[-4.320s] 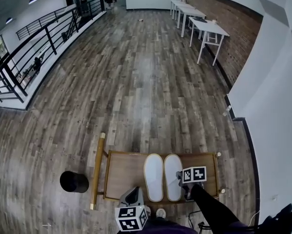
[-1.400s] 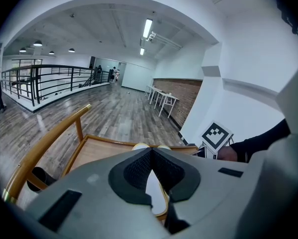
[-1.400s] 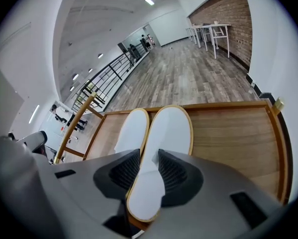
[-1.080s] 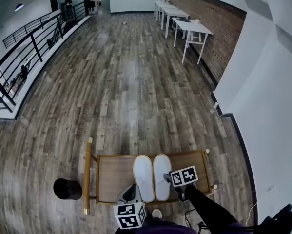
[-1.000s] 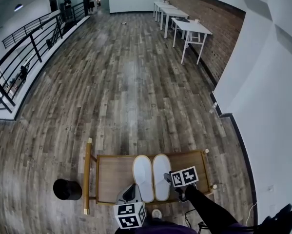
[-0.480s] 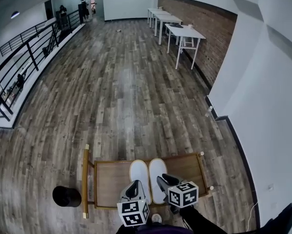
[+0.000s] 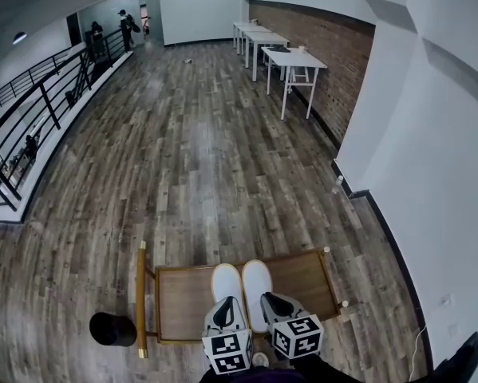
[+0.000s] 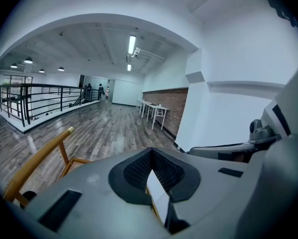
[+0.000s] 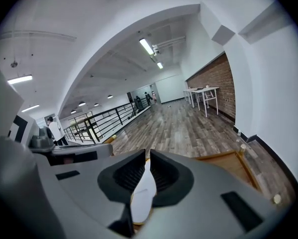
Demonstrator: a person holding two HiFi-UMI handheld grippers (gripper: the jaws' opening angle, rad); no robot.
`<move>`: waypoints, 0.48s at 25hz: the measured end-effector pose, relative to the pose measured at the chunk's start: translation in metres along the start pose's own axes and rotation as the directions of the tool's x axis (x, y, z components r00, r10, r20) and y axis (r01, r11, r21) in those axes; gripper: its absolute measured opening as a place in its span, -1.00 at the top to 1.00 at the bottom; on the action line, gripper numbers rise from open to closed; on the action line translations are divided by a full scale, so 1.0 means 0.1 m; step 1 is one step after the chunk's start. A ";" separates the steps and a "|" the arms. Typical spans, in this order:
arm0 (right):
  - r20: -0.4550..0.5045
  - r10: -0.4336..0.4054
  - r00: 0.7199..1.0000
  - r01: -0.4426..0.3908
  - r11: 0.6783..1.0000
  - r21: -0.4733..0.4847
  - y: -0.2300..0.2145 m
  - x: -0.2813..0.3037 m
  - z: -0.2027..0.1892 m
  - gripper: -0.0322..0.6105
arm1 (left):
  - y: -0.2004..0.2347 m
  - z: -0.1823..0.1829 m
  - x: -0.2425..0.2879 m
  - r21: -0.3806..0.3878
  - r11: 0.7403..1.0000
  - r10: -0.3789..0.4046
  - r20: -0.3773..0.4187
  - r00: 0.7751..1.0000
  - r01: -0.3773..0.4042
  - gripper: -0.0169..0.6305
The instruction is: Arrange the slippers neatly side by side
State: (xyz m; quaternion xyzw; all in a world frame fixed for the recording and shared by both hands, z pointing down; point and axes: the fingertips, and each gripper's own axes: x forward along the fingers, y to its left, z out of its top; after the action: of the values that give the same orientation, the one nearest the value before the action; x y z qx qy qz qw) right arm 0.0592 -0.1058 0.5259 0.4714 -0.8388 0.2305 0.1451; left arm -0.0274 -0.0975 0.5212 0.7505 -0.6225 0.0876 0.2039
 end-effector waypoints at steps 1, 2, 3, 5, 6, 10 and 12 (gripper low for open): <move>-0.004 0.004 1.000 -0.004 1.000 -0.014 0.04 -0.01 -0.02 0.81 | -0.02 0.00 -0.01 0.023 1.000 0.001 0.005 1.000 -0.002 0.95; -0.004 0.008 1.000 -0.008 1.000 -0.027 0.07 -0.02 -0.03 0.81 | -0.04 0.00 -0.03 0.044 0.999 0.003 0.011 1.000 -0.003 0.95; 0.000 0.010 1.000 -0.010 0.999 -0.040 0.10 -0.04 -0.02 0.81 | -0.06 0.01 -0.05 0.059 0.998 0.004 0.017 1.000 -0.005 0.95; 0.016 0.006 1.000 -0.005 0.998 -0.060 0.12 -0.07 0.02 0.88 | -0.09 0.03 -0.08 0.070 0.998 0.005 0.025 1.000 -0.007 0.95; 0.023 0.002 1.000 0.000 0.998 -0.067 0.12 -0.08 0.04 0.90 | -0.10 0.04 -0.10 0.072 0.997 0.005 0.025 1.000 -0.007 0.95; 0.034 0.004 0.999 -0.001 0.997 -0.072 0.11 -0.08 0.09 0.90 | -0.14 0.04 -0.11 0.090 0.996 0.010 0.020 1.000 -0.012 0.95; 0.035 0.010 0.999 -0.008 0.997 -0.073 0.14 -0.08 0.08 0.90 | -0.14 0.03 -0.12 0.096 0.995 0.013 0.020 1.000 -0.015 0.95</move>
State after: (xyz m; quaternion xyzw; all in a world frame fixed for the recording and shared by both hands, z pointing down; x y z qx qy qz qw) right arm 0.0514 -0.0980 0.5116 0.4660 -0.8512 0.1922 0.1463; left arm -0.0165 -0.0857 0.5107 0.7558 -0.6248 0.1116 0.1610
